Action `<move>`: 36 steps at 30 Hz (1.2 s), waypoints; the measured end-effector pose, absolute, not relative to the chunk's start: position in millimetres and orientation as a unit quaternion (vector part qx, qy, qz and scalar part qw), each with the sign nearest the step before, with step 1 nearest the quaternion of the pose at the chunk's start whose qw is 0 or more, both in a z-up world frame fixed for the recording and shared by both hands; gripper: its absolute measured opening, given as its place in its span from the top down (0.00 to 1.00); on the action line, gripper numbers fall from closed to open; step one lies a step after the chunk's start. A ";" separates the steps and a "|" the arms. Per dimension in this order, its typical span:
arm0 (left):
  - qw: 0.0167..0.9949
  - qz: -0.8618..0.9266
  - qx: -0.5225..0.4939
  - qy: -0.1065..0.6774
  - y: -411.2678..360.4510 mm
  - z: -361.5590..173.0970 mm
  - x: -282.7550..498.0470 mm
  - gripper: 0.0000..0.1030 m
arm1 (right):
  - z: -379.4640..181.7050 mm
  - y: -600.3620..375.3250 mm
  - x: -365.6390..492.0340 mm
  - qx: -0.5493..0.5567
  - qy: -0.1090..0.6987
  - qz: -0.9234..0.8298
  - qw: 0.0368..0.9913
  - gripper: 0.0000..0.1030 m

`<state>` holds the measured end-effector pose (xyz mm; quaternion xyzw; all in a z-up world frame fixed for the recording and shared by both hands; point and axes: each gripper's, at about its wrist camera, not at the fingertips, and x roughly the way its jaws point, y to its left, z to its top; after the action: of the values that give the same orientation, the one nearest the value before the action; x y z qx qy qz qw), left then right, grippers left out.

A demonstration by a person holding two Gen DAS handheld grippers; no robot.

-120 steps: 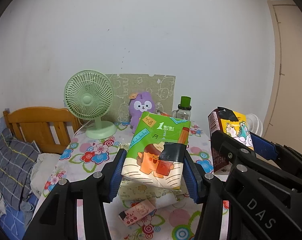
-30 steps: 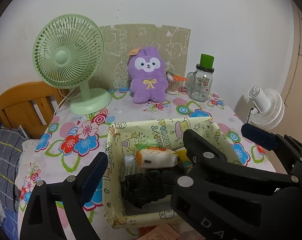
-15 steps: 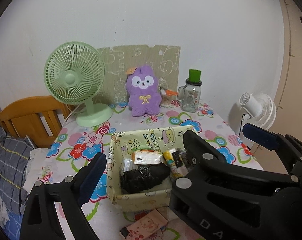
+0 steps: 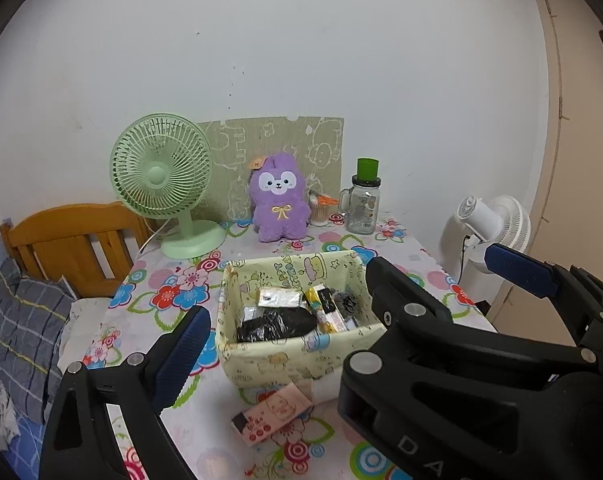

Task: Organize soft objects
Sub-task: 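Lift both tools from the box and move toward the pink wipes and white roll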

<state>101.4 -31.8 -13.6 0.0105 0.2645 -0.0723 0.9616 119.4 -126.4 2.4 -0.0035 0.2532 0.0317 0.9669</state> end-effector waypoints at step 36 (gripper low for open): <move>0.949 -0.100 0.013 0.299 -18.5 -87.4 77.4 0.01 | -72.4 -116.6 81.4 -0.006 0.273 0.020 0.962 0.12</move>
<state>77.4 -18.5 -87.4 0.0132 0.2993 -0.0998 0.9488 81.4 -116.6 -72.4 -0.0062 0.2731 0.0200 0.9617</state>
